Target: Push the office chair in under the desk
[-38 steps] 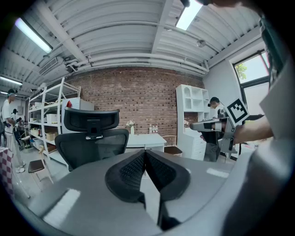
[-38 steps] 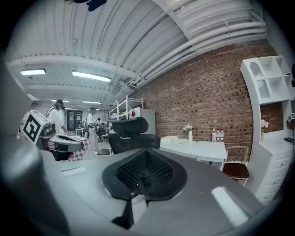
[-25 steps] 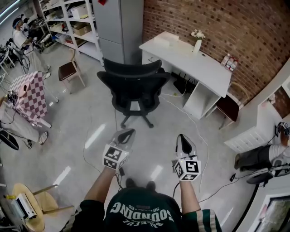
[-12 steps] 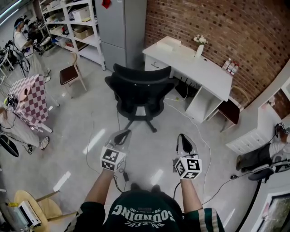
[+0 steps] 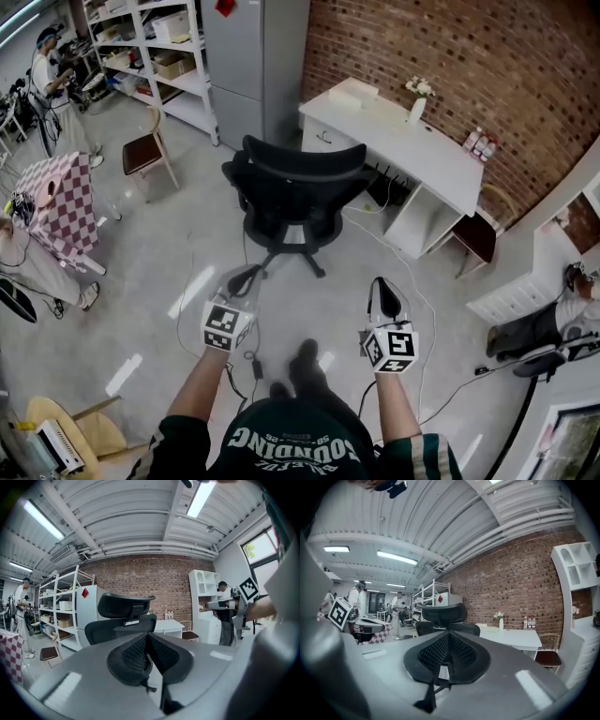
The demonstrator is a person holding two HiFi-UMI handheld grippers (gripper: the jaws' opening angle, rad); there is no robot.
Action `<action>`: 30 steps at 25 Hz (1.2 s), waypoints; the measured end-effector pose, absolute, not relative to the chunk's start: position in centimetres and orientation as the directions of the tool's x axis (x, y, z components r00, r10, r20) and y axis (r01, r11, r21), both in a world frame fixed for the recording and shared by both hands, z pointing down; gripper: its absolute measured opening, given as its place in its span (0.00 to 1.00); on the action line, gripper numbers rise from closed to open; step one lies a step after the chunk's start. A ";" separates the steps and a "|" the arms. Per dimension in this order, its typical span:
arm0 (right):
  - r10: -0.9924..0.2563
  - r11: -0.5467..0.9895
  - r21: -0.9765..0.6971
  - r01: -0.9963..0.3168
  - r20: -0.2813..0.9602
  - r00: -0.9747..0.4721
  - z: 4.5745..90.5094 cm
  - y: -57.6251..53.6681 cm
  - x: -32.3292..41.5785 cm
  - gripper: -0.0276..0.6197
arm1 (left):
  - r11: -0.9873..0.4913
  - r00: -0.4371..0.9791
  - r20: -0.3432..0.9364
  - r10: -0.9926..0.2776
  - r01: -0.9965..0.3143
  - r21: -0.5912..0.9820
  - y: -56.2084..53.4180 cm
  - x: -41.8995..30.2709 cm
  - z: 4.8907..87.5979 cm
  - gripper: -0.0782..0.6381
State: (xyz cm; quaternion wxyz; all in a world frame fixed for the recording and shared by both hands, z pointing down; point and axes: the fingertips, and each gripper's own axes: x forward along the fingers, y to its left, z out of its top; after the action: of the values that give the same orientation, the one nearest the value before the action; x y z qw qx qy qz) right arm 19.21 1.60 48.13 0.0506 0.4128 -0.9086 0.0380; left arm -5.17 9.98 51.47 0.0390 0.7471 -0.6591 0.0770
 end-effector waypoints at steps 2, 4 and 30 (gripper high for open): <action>-0.744 0.659 -0.032 -0.751 0.122 -0.657 48.2 0.6 18.7 0.02 | -0.126 0.117 0.169 -0.979 -0.991 -0.047 8.9 -5.6 51.5 0.12; -0.743 0.660 -0.041 -0.751 0.120 -0.659 48.6 -0.5 18.2 0.02 | -0.124 0.114 0.169 -0.979 -0.991 -0.048 7.7 -6.1 51.7 0.12; -0.670 0.730 -0.052 -0.681 0.145 -0.729 51.0 -19.9 11.0 0.03 | -0.014 0.000 0.283 -0.959 -0.999 -0.051 -5.4 -14.3 54.3 0.12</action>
State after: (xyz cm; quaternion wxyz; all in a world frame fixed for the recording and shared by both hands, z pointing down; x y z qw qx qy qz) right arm 10.97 -19.87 50.98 0.0581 0.3638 -0.9283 0.0508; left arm -14.27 -5.37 54.30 0.0826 0.7021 -0.6971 0.1195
